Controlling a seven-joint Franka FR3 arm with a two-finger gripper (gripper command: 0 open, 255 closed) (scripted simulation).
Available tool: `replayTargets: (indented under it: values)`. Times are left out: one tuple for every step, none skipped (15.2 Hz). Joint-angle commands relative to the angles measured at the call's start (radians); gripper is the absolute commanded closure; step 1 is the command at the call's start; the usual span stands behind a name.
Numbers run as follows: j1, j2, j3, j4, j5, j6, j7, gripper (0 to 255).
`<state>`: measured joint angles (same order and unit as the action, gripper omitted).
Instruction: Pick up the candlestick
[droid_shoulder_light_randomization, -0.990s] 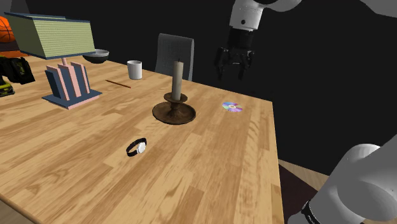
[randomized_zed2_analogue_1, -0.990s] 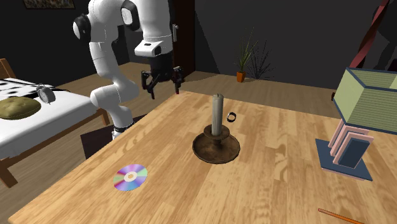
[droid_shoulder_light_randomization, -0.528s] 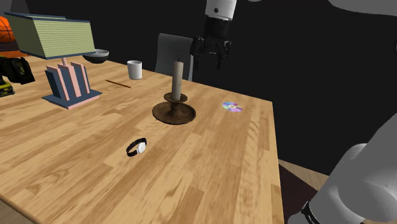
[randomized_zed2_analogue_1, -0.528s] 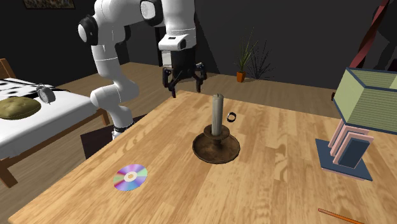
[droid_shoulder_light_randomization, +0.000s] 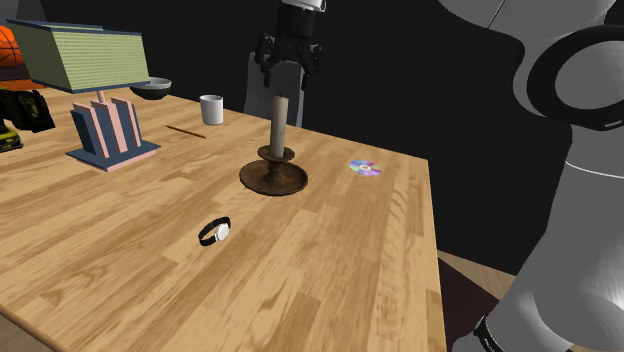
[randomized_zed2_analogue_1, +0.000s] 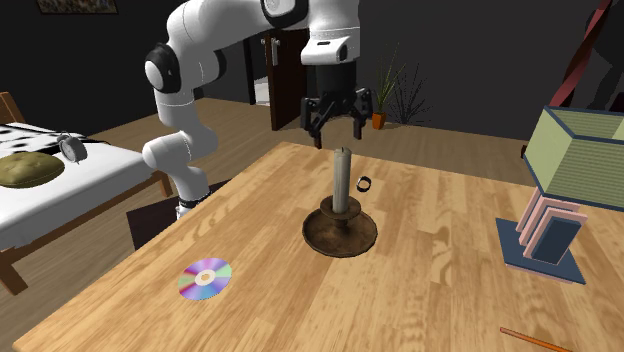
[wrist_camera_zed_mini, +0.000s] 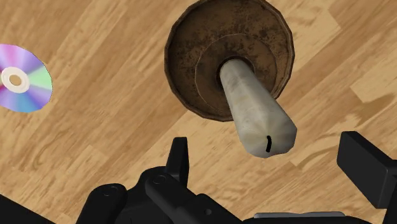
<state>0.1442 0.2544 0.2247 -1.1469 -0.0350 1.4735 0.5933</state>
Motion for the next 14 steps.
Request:
replayTargets:
  values:
    - [0.016, 0.062, 0.003, 0.099, -0.016, -0.031, 0.014, 0]
    - [0.013, 0.050, 0.002, 0.066, -0.013, -0.010, 0.013, 0]
    - [0.011, 0.040, 0.002, 0.037, -0.011, 0.009, 0.012, 0]
    - [0.008, 0.030, 0.001, 0.008, -0.008, 0.028, 0.011, 0]
    - [0.006, 0.021, 0.001, -0.019, -0.006, 0.046, 0.010, 0]
    - [0.004, 0.013, 0.001, -0.045, -0.004, 0.064, 0.009, 0]
    - [0.002, 0.005, 0.001, -0.070, -0.002, 0.081, 0.008, 0]
    - [-0.001, -0.006, 0.000, -0.108, 0.001, 0.108, 0.007, 0]
    - [-0.001, -0.006, 0.000, -0.108, 0.001, 0.108, 0.007, 0]
    - [-0.001, -0.006, 0.000, -0.108, 0.001, 0.108, 0.007, 0]
    - [-0.002, -0.007, 0.000, -0.108, 0.001, 0.109, 0.005, 255]
    - [-0.002, -0.007, 0.000, -0.109, 0.001, 0.109, 0.005, 255]
    - [-0.003, -0.007, 0.000, -0.109, 0.001, 0.109, 0.005, 255]
    - [-0.003, -0.007, 0.000, -0.110, 0.001, 0.109, 0.005, 255]
